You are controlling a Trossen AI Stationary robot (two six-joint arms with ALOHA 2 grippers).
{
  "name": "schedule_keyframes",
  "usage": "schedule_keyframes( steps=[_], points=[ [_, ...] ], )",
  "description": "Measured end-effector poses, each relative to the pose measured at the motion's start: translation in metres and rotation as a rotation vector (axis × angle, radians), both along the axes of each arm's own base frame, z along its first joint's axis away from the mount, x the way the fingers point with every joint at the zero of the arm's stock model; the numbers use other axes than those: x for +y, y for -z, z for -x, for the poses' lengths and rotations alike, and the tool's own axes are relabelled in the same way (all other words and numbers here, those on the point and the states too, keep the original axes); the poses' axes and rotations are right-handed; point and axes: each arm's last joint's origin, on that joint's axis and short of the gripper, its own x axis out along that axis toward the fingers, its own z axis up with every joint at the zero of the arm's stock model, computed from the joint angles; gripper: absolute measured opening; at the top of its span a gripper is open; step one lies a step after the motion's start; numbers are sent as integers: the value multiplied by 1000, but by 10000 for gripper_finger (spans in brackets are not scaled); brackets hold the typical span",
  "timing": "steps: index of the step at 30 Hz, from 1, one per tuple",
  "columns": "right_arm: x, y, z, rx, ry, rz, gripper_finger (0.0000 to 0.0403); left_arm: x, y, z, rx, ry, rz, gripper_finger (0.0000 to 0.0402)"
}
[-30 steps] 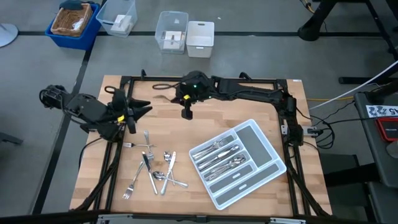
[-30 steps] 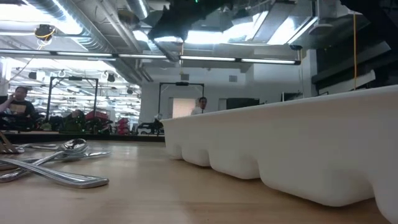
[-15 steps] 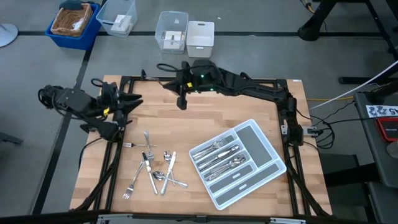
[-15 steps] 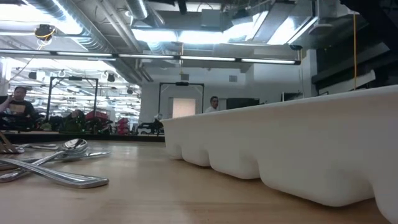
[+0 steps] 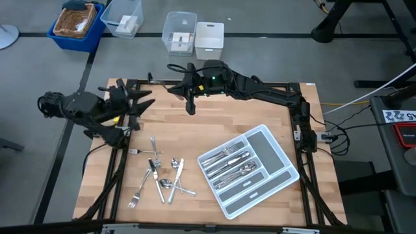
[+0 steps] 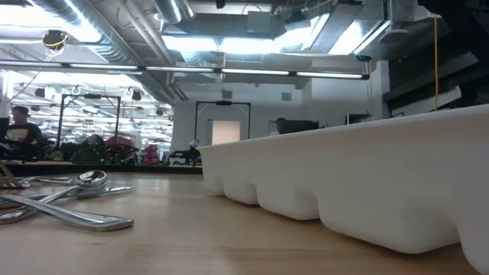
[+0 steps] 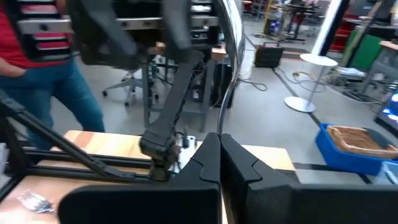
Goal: Sort silverware
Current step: Put the silver spoon into the silverware tray
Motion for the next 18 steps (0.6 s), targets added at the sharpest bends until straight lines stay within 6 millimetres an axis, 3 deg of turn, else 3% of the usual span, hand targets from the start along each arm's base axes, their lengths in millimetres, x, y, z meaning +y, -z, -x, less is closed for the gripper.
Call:
schedule_keyframes(
  steps=[7, 12, 18],
  points=[
    [2, 0, 0, -4, -67, -8, 1, 10, 3, -19, 25, -128, -4, 200],
    [3, 0, 0, -1, -77, -9, 1, 15, 7, -33, 22, -180, 27, 201],
    [3, 0, 0, -5, -78, -5, 1, 16, 9, -48, 33, -74, 30, 197]
  ],
)
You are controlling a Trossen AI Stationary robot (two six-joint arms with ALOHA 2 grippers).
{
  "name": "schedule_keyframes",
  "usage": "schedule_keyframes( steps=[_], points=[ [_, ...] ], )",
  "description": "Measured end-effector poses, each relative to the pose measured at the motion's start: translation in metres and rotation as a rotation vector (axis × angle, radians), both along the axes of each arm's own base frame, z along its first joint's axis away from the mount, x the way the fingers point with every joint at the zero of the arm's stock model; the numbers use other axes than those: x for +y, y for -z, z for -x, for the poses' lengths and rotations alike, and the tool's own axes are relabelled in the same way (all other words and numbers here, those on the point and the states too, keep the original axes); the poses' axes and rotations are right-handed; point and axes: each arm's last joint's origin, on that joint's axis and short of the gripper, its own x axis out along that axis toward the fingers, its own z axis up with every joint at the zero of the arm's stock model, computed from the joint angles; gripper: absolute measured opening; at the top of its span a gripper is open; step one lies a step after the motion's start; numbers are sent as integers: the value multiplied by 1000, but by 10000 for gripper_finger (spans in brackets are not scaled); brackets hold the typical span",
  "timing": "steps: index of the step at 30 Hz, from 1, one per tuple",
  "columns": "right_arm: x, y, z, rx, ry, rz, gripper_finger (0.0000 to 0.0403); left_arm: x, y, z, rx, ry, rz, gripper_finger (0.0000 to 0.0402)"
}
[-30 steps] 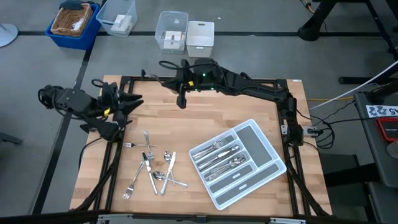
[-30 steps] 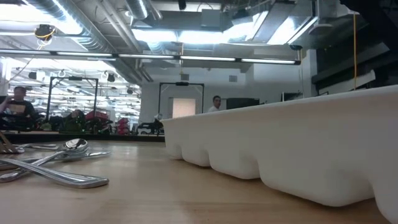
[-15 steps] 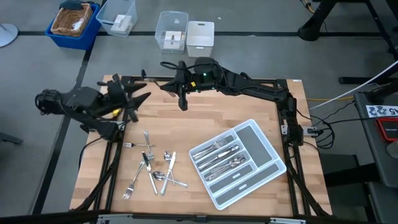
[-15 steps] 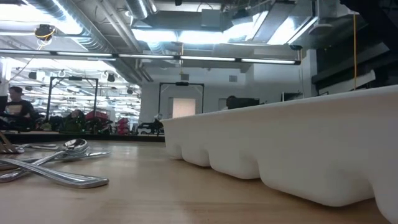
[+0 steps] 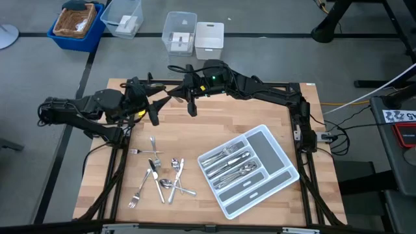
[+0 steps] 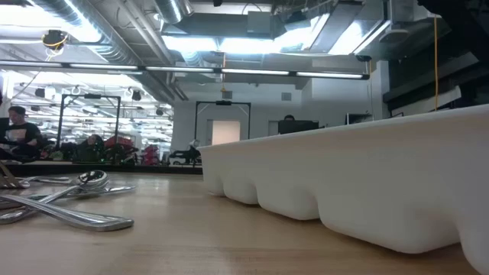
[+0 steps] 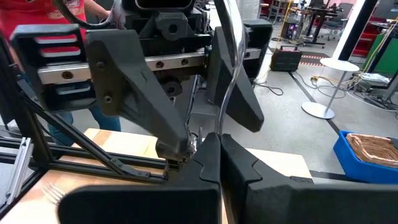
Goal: Sort silverware
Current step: Put the silver spoon into the silverware tray
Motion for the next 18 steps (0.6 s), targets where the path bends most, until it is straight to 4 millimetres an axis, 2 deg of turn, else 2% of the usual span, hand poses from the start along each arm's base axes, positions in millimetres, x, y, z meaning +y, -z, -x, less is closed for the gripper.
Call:
schedule_keyframes(
  steps=[10, 18],
  points=[
    [-1, 0, 0, 0, 2, 7, 1, 7, 2, -4, 26, -30, -20, 191],
    [-1, 0, 0, -5, 3, 11, 1, 7, -1, -4, 1, -21, -17, 127]
  ],
)
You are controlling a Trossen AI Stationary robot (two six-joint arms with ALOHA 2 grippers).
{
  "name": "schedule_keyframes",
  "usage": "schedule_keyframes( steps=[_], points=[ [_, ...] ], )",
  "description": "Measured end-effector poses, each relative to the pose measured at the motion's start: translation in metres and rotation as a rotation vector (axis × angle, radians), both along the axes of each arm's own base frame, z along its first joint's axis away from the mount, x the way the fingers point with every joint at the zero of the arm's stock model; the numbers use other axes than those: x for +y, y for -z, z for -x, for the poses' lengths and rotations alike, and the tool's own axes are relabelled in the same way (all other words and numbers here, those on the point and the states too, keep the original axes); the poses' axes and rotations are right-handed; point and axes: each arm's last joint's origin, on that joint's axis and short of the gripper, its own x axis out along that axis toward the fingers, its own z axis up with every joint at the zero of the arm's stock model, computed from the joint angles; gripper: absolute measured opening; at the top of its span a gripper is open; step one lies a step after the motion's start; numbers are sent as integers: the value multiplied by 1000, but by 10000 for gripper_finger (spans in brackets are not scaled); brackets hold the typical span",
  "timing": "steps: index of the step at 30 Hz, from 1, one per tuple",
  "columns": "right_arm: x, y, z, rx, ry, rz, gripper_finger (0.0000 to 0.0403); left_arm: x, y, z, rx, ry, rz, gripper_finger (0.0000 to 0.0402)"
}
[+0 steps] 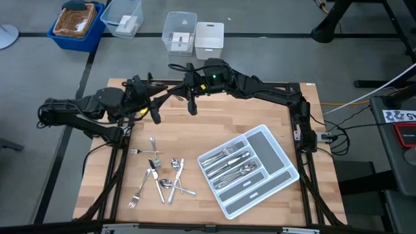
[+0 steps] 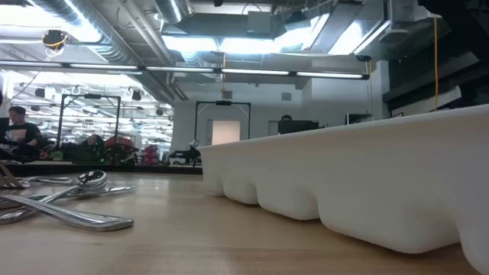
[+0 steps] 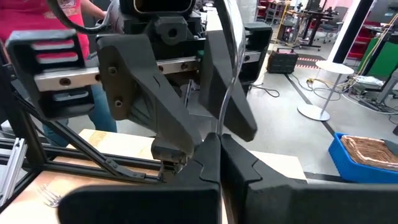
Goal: Sort silverware
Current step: Put the silver spoon into the silverware tray
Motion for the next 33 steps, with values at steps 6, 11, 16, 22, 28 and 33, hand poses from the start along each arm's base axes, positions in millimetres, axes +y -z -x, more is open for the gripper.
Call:
schedule_keyframes(
  steps=[6, 11, 16, 22, 28, 33],
  points=[
    [0, 0, 0, 3, -1, 0, 1, 0, -3, 2, -32, 27, 6, 80],
    [0, 0, 0, 4, -5, 1, 1, 0, -4, 3, -35, 26, 5, 42],
    [0, 1, 0, 5, -4, 3, 1, -1, -4, 3, -35, 36, 3, 6],
    [0, 1, 0, 6, 0, 1, 1, 0, -4, 3, -36, 34, 5, 3],
    [-1, 3, 0, 29, 33, -18, 20, 0, -4, 4, -32, 24, 0, 2],
    [-1, 3, 2, 63, 46, -109, 75, 0, -4, 4, -38, 24, 15, 1]
  ],
)
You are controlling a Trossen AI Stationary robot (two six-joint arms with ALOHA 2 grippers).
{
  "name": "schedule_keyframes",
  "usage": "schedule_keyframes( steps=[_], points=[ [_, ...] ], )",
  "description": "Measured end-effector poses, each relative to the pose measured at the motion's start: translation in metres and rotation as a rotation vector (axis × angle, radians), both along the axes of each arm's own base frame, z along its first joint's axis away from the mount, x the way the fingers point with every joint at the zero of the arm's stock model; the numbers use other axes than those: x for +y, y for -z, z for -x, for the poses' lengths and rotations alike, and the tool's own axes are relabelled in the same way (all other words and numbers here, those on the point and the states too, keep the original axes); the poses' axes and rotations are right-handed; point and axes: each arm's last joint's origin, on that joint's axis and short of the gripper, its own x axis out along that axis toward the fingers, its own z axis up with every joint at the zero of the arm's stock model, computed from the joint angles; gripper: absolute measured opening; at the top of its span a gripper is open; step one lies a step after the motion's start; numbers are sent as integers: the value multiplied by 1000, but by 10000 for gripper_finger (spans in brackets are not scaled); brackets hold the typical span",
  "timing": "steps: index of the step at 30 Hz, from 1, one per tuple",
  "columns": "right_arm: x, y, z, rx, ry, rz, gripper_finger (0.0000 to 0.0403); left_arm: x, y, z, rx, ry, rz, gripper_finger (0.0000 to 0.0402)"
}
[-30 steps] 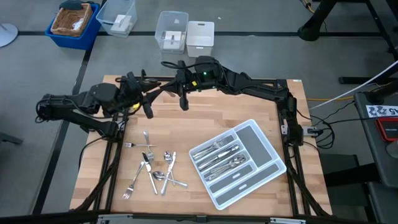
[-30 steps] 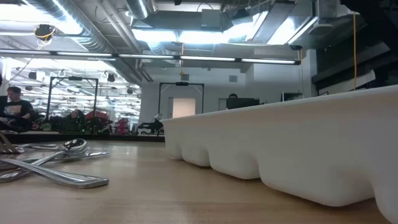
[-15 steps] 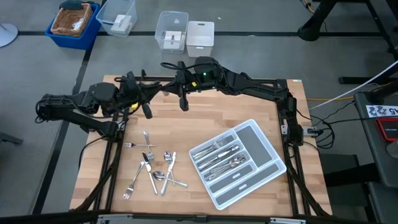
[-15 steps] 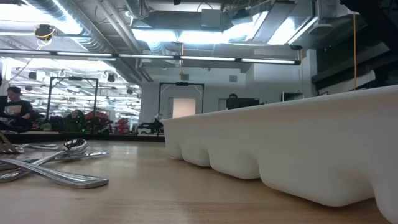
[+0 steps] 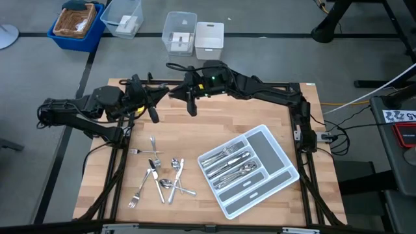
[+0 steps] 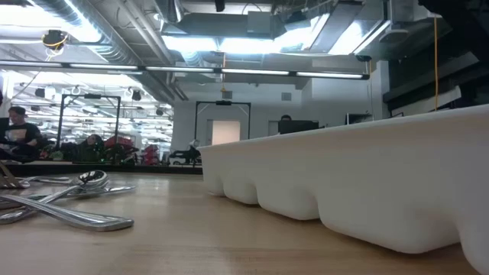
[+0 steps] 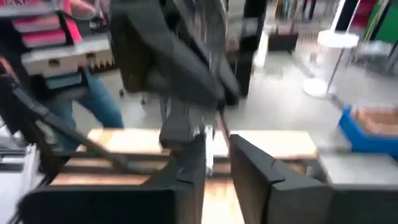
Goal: Sort silverware
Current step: Put the silver spoon into the silverware tray
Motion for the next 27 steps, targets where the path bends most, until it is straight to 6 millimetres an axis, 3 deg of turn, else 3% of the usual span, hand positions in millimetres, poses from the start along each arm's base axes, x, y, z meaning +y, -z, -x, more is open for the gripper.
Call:
schedule_keyframes(
  steps=[4, 8, 11, 18, 23, 27],
  points=[
    [3, -7, 23, 136, 55, -14, 94, -4, 4, 0, 4, 49, 61, 1],
    [7, -29, 66, 279, 186, 63, 85, -11, 12, -5, 12, 145, 193, 0],
    [10, -42, 97, 356, 251, 104, 75, -19, 25, -20, 18, 229, 310, 0],
    [18, -59, 155, 520, 328, 135, 65, -52, 66, -101, 29, 455, 445, 0],
    [22, -54, 177, 683, 330, 136, 65, -70, 99, -163, -99, 622, 491, 0],
    [24, -45, 189, 824, 345, 85, 65, -79, 134, -195, -151, 675, 605, 0]
  ],
)
